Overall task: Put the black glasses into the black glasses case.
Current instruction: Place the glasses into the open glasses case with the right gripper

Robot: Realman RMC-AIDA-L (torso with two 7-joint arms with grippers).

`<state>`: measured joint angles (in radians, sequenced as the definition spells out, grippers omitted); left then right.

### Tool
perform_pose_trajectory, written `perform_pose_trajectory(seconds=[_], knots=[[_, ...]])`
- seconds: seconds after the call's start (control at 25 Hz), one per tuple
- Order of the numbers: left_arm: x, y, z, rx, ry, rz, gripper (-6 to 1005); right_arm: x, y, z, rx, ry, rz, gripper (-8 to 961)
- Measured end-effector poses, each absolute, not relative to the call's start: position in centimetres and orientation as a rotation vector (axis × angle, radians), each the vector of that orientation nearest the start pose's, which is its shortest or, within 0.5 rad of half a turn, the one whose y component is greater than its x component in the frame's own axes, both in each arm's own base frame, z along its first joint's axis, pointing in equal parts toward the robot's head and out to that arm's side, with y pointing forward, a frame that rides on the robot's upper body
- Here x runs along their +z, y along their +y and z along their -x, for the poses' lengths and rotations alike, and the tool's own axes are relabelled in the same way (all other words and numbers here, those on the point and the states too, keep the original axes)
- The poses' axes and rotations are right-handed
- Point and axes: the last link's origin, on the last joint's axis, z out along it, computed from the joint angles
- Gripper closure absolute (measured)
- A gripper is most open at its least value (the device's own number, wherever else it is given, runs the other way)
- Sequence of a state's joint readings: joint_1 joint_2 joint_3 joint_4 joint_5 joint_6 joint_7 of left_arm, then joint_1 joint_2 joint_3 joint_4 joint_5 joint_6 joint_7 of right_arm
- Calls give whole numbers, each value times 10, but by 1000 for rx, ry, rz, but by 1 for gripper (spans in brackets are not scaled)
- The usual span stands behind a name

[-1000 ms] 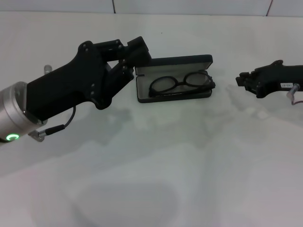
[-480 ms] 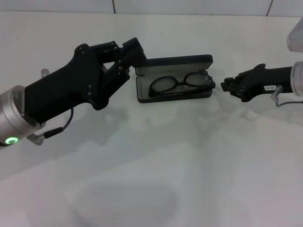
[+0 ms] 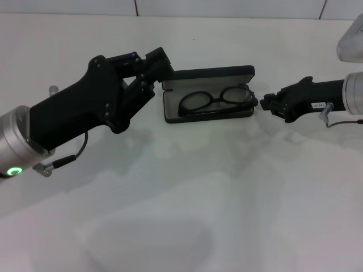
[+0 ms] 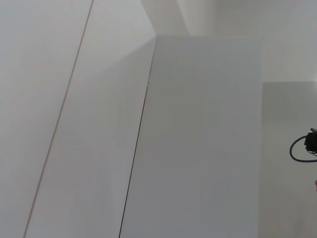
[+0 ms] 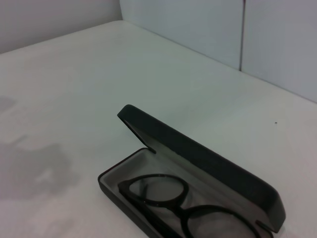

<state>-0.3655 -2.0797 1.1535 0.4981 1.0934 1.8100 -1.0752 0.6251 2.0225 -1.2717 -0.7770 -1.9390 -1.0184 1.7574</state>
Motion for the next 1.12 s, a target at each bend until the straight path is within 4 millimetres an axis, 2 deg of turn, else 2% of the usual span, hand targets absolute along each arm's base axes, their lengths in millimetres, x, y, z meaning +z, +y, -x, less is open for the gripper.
perform_pose_trajectory(seconds=[0.48,1.12], knots=[[3,273,222,-1583,-327,2404,849,-35,403,-218,172,567,2656,858],[5,272,224,-1587,-328,2396,849,-33,408,-208,190,557,2653,858]])
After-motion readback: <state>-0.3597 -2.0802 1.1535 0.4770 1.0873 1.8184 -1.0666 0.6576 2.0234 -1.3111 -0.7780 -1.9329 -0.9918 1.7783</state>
